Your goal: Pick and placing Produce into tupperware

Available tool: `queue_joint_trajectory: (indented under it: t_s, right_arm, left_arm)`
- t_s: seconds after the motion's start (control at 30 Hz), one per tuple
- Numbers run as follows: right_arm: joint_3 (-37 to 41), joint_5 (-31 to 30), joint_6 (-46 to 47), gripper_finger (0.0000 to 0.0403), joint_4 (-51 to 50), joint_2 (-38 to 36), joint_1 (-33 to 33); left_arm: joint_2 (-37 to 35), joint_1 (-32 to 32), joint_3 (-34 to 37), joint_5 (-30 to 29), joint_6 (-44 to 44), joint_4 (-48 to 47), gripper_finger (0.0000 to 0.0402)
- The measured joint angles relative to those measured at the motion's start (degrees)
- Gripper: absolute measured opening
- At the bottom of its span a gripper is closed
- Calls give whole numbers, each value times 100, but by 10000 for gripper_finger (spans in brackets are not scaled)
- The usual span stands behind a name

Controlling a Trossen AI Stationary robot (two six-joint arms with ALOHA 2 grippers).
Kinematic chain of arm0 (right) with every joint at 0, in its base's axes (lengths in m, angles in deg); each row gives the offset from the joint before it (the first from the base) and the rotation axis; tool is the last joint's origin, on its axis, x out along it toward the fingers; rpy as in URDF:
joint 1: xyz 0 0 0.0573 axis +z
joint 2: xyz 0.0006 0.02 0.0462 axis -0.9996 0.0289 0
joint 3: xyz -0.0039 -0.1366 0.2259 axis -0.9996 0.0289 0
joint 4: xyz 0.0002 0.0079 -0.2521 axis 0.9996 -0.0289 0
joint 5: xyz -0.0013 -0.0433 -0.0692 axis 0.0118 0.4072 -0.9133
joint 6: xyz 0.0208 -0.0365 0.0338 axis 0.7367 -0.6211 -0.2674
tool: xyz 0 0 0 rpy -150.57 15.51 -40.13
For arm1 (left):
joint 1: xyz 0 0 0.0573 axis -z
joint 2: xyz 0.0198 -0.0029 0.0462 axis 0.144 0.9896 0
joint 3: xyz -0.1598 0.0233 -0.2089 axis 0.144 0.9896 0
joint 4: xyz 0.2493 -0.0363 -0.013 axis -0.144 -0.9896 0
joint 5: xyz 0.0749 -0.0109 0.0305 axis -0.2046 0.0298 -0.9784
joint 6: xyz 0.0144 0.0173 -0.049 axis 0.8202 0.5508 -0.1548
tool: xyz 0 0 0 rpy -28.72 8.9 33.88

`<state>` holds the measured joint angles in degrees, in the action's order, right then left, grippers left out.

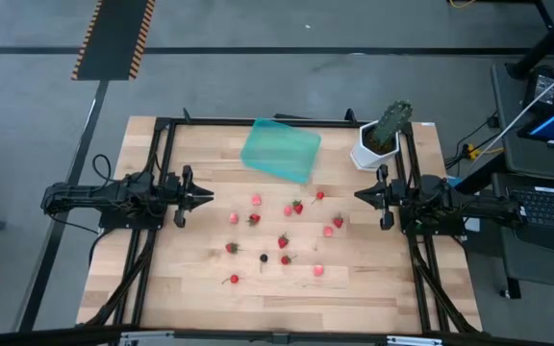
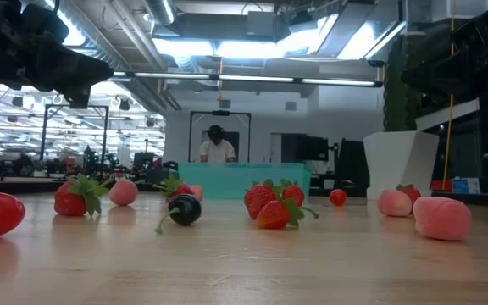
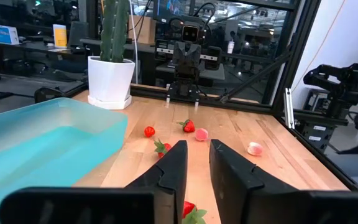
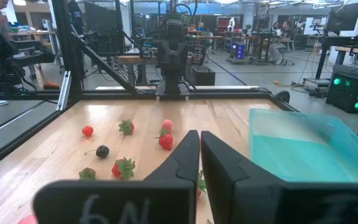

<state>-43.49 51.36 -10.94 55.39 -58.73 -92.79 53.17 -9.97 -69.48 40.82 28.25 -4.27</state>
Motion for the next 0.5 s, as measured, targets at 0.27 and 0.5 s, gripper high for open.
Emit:
queue_joint_trajectory:
  t_s: [0.27,0.5]
  right_arm:
    - [-1,0,1,21,0,2,0]
    - [-2,0,0,21,0,2,2]
  left_arm:
    - [-1,0,0,1,0,0,75]
    - [0,0,0,1,0,0,82]
